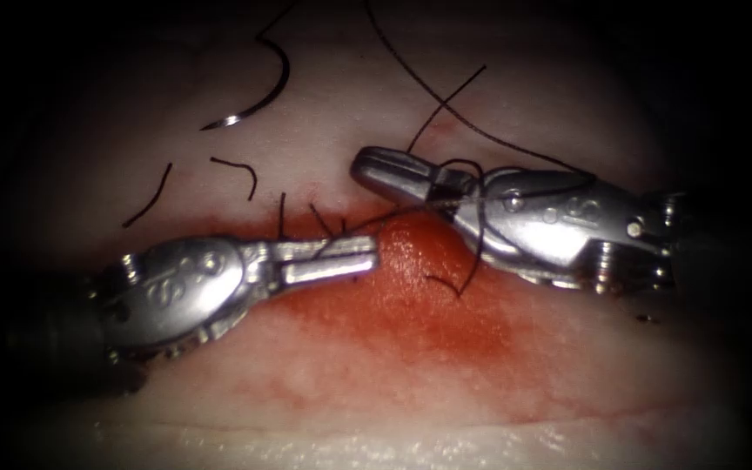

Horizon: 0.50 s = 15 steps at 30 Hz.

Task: Wound Closure
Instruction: Wrap suture counter-clockwise twice around right grasper

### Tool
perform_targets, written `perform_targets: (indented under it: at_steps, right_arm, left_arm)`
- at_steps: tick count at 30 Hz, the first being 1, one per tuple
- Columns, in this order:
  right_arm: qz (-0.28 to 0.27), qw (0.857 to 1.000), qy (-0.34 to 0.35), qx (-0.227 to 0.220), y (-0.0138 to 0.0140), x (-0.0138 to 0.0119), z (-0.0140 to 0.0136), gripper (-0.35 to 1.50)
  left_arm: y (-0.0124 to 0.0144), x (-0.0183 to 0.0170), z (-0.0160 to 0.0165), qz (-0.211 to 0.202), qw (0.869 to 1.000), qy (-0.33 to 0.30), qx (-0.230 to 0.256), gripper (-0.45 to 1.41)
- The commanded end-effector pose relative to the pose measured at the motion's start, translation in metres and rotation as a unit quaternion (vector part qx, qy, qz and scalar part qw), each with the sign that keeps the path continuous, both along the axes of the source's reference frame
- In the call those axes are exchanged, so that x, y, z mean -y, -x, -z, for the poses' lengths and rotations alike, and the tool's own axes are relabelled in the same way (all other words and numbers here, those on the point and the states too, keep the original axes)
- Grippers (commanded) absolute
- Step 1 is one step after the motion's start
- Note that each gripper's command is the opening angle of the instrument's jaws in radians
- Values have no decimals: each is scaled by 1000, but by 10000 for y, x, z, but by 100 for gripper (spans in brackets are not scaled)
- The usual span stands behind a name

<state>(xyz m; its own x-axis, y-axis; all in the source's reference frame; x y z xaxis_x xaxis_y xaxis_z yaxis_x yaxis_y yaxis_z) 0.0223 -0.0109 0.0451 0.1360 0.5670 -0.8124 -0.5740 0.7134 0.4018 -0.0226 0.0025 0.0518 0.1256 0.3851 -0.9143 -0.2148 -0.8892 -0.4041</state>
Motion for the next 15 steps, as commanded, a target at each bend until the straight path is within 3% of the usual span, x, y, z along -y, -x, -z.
perform_targets:
  at_steps: [1, 4, 5, 15]
  right_arm:
    - [14, 1000, -7, 9, -16, 1, -8, 78]
    - [30, 999, -18, 28, -23, 2, -14, 116]
    - [33, 999, -20, 32, -25, 3, -16, 121]
    - [120, 991, -48, 13, -25, 8, -21, 81]
  left_arm:
    - [6, 1, -4, 0, 1000, -2, 0, -45]
    - [8, -3, 0, 2, 1000, -5, 1, -45]
    - [8, -4, 1, 2, 1000, -6, 1, -45]
    - [11, -37, 8, -10, 1000, -23, -1, -45]
